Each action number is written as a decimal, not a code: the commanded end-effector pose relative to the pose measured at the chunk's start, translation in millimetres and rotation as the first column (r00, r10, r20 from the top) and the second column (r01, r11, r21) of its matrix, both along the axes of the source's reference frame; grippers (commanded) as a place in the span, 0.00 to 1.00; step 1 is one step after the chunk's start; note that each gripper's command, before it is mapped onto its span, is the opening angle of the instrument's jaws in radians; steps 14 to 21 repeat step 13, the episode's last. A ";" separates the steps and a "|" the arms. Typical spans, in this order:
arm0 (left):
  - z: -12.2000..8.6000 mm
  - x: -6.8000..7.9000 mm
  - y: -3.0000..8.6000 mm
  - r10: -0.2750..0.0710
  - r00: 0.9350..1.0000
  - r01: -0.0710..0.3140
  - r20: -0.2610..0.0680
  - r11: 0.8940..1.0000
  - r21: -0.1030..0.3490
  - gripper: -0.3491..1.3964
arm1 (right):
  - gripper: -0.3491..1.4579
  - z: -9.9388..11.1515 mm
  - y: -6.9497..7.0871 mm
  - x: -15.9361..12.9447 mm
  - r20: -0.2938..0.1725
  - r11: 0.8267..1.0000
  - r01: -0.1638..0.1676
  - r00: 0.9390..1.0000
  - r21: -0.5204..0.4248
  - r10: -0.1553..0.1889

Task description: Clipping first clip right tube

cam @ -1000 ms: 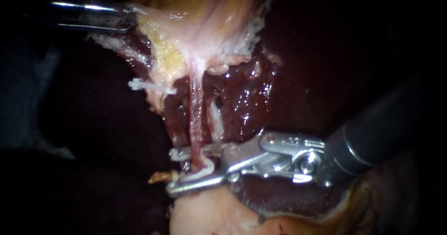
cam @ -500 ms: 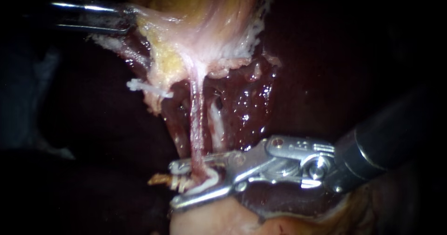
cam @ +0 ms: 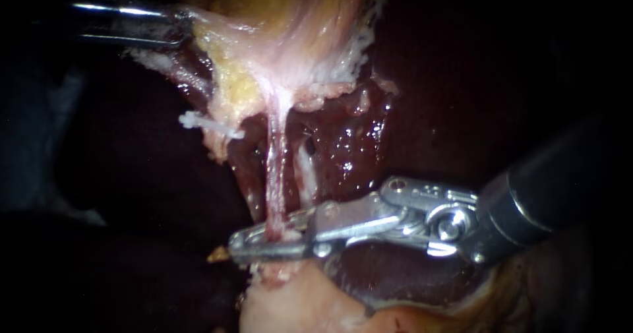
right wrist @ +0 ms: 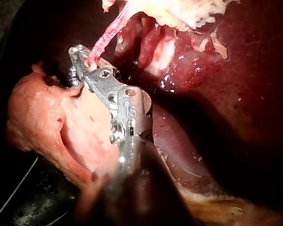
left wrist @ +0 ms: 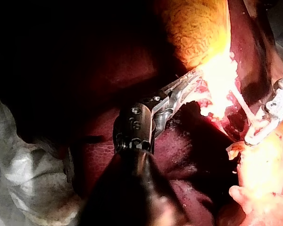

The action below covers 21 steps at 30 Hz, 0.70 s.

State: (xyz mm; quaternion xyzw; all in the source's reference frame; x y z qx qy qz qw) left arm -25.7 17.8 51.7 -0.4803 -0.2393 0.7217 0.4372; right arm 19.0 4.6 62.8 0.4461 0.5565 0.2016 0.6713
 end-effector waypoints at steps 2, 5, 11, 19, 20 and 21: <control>0.0 0.0 0.0 0.000 1.000 0.000 0.000 1.000 0.000 0.00 | 0.00 0.1 0.0 0.0 0.004 1.000 0.003 1.000 0.005 -0.003; 0.0 0.0 0.0 0.000 1.000 0.000 0.000 1.000 0.000 0.00 | 0.00 0.2 -0.1 -0.1 0.013 1.000 0.008 1.000 0.007 -0.008; 0.0 0.0 0.0 0.000 1.000 0.000 0.000 1.000 0.000 0.00 | 0.00 0.2 -0.1 -0.2 0.015 1.000 0.008 1.000 0.012 -0.009; 0.0 0.0 0.1 0.000 1.000 0.000 0.000 1.000 0.000 0.00 | 0.00 0.3 0.0 -0.2 0.017 1.000 0.008 1.000 0.017 -0.009; 0.0 0.0 0.1 0.000 1.000 0.000 0.000 1.000 0.000 0.00 | 0.00 0.3 0.0 -0.2 0.017 1.000 0.008 1.000 0.017 -0.009; 0.0 0.0 0.1 0.000 1.000 0.000 0.000 1.000 0.000 0.00 | 0.00 0.3 0.0 -0.2 0.017 1.000 0.008 1.000 0.017 -0.009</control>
